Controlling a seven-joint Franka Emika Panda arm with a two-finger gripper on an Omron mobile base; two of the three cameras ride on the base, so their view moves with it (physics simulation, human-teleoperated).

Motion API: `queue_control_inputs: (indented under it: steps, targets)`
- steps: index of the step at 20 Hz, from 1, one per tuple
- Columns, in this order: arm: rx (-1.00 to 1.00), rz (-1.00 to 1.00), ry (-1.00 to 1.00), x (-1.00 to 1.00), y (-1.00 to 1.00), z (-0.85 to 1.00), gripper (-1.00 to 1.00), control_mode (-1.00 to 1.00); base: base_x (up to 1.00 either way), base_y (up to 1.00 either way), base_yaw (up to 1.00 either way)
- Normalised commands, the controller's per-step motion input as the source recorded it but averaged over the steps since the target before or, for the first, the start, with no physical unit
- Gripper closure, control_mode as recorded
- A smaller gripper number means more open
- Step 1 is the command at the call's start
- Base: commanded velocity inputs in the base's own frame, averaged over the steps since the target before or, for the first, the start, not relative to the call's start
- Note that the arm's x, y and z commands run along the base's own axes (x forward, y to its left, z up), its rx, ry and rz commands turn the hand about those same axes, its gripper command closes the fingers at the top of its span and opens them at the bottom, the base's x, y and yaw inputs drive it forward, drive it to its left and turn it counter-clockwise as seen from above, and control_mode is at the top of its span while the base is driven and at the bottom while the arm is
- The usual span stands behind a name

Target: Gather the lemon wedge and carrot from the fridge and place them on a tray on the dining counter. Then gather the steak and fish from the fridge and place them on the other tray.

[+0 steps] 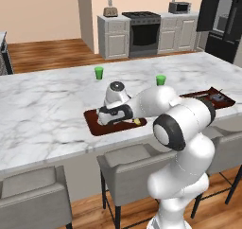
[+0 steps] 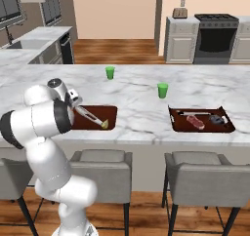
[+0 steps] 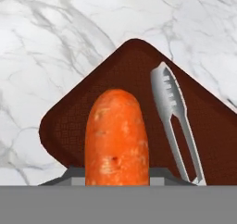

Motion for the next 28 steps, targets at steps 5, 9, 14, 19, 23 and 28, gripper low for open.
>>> queue_control_inputs:
  steps: [5,9,14,19,23,28]
  targets:
    - [-0.02,0.00,-0.05,0.28,0.00,-0.41,1.00,-1.00,0.00,0.00,0.00]
    - [0.00,0.00,0.00,0.15,0.00,-0.25,-1.00,-1.00,0.00,0.00,0.00]
    - [0.00,0.00,-0.01,0.25,-0.01,-0.02,-1.00,-1.00,0.00,0.00,0.00]
    - [0.00,0.00,-0.07,-0.24,0.00,0.74,-1.00,-1.00,0.00,0.00,0.00]
    - [0.00,0.00,-0.04,-0.86,0.00,1.00,-1.00,-1.00,0.00,0.00,0.00]
    - [0.01,0.00,0.00,-1.00,0.00,1.00,-1.00,-1.00,0.00,0.00,0.00]
